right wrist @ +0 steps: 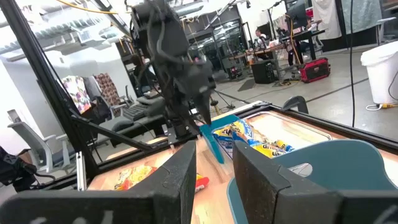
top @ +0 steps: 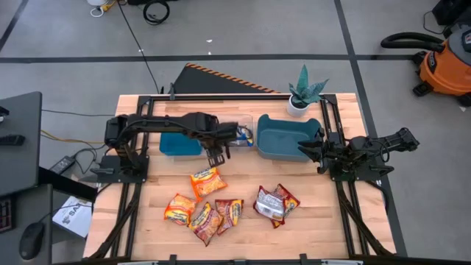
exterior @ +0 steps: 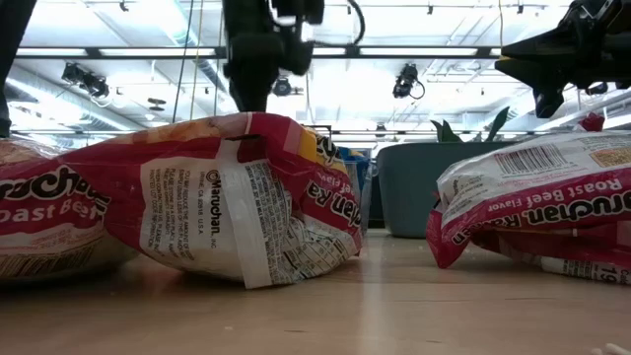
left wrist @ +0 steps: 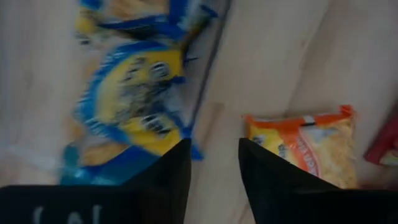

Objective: Sort Maruchan noodles
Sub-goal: Put the blue noodle pack into the transparent bin, then adjust the blue noodle pack in the transparent bin, then put the top orange noodle pack into the right blue bin

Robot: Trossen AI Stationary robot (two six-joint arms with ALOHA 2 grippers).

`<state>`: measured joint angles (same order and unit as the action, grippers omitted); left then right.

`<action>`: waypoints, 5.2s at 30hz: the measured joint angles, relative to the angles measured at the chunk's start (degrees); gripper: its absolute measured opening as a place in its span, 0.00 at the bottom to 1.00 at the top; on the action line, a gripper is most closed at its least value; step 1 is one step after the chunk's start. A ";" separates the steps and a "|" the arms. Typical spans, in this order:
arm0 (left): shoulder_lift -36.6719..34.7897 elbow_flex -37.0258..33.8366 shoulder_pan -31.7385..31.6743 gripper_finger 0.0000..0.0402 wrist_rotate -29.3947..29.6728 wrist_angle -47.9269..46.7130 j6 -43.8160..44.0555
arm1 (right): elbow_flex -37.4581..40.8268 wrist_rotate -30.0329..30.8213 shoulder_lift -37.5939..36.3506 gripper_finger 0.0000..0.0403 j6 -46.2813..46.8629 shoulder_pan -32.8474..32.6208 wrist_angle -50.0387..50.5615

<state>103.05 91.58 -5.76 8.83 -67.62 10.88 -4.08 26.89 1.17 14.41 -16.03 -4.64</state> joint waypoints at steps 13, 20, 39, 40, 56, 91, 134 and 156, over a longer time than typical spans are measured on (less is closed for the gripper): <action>1.74 -6.65 -6.79 0.35 7.89 1.94 0.27 | 0.00 0.00 0.00 0.28 0.00 0.00 0.00; 1.79 -8.15 -8.24 0.35 7.90 3.31 -3.82 | 0.00 0.00 0.00 0.28 -0.01 0.00 0.01; 8.83 3.66 -5.63 0.35 3.93 20.27 -8.68 | -0.02 0.02 0.00 0.28 0.00 0.00 -0.09; 10.44 3.66 -5.64 0.35 3.81 20.52 -8.98 | -0.02 0.00 0.00 0.28 -0.01 0.00 0.00; 5.34 9.61 -2.98 0.35 -6.73 9.86 -7.78 | -0.02 0.00 0.00 0.28 -0.01 0.00 -0.02; -13.45 -37.75 18.53 0.35 -3.69 13.37 14.96 | -0.02 0.00 -0.02 0.28 -0.02 0.00 -0.64; -12.75 -27.73 18.69 0.01 6.21 3.27 11.38 | -0.02 0.00 0.00 0.28 0.00 0.00 -2.10; -12.83 -5.52 18.84 0.00 14.21 -20.95 12.18 | -0.02 0.00 0.00 0.28 -0.01 0.00 -2.16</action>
<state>90.21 86.05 13.08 23.04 -88.57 23.05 -4.10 26.89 1.17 14.41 -16.03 -6.80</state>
